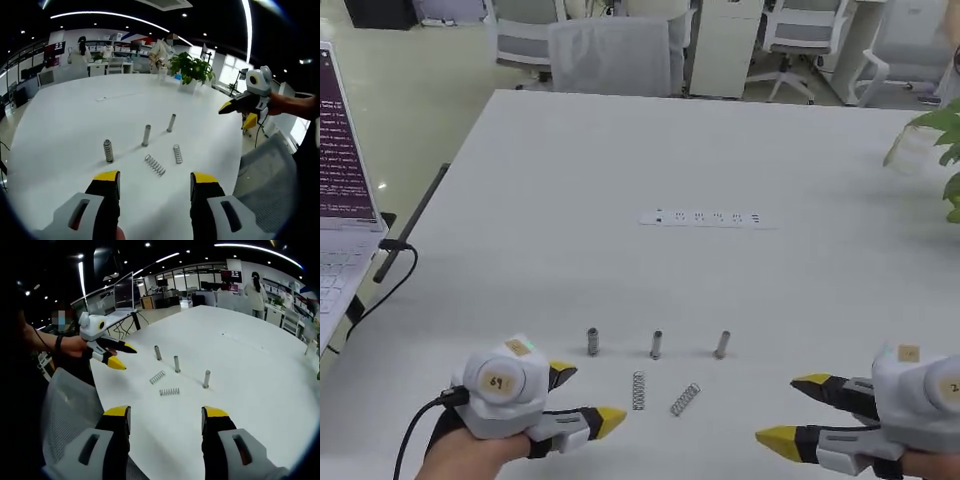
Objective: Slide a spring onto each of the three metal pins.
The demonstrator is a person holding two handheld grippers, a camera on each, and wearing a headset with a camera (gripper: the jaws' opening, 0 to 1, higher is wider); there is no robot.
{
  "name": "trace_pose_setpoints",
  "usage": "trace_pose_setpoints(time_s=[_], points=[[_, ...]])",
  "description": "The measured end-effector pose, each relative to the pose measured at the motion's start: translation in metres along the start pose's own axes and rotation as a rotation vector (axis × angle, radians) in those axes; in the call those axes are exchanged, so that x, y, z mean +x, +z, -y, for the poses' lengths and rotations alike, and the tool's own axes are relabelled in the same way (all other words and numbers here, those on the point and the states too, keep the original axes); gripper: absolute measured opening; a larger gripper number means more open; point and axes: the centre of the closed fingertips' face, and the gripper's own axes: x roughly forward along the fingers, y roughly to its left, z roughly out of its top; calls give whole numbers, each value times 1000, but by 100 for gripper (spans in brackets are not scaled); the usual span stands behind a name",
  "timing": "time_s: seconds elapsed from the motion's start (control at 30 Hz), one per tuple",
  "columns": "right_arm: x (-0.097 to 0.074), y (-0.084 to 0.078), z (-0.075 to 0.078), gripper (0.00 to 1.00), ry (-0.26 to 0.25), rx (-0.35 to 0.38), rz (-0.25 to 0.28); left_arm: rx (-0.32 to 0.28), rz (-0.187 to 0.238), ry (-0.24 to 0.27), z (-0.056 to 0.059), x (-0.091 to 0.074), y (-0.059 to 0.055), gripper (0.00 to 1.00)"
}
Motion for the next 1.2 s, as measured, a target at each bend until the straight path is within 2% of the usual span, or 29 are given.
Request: trace_pose_setpoints(time_s=[0.4,0.83,1.2], points=[[-4,-3,-4,55,-5,9,-2,-21,-21,-8,0,26,-6,50],[-9,-8,-15,55,-1,19,3,-57,-62,4,0,53,-21,45],[-18,-13,-17,54,-11,41,-2,-78,-57,34,-3,70,-20,36]])
